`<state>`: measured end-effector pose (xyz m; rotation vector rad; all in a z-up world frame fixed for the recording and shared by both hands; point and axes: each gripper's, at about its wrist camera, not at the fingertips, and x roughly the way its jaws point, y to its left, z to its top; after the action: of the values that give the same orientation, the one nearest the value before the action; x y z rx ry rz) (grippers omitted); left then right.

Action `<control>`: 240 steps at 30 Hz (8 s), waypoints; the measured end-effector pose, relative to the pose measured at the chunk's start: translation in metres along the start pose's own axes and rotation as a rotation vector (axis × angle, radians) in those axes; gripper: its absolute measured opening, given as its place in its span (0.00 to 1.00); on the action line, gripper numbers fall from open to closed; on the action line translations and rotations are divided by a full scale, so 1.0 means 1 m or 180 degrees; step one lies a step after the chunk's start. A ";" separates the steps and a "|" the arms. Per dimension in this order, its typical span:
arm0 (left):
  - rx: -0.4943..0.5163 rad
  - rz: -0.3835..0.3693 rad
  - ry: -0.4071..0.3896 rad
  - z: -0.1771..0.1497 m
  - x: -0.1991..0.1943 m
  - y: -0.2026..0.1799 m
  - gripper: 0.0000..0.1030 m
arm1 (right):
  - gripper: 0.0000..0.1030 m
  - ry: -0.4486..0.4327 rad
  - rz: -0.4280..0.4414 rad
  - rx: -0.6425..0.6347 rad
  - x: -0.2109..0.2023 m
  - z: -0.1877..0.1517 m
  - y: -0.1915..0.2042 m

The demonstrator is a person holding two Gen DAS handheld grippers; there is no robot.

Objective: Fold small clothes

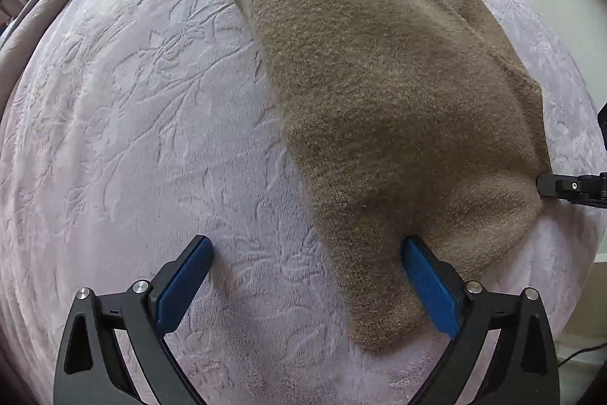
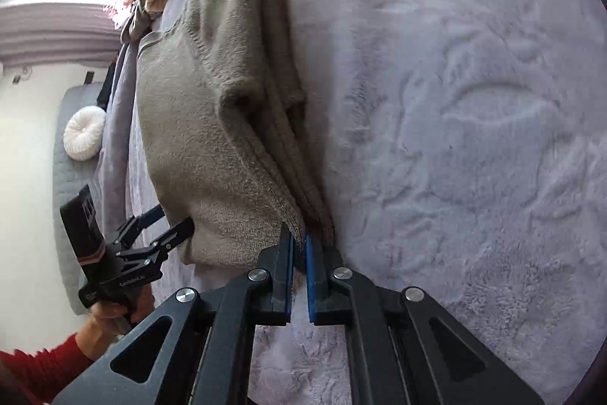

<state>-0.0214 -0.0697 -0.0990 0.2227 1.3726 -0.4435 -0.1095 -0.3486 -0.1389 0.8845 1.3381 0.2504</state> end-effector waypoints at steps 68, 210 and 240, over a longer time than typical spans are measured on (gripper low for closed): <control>-0.0833 -0.0043 0.0183 -0.011 -0.035 0.037 0.98 | 0.68 -0.0328 -0.0457 -0.0448 -0.037 0.049 0.034; -0.1095 0.0270 0.0244 -0.180 -0.131 0.107 1.00 | 0.09 0.0417 -0.1040 -0.0500 0.061 -0.099 0.158; -0.1264 0.0507 0.0122 -0.177 -0.209 0.102 1.00 | 1.00 0.0118 -0.1631 -0.1094 0.041 -0.135 0.262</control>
<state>-0.1636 0.1299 0.0603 0.0131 1.4381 -0.0296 -0.1389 -0.0942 0.0124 0.2354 1.4545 0.0907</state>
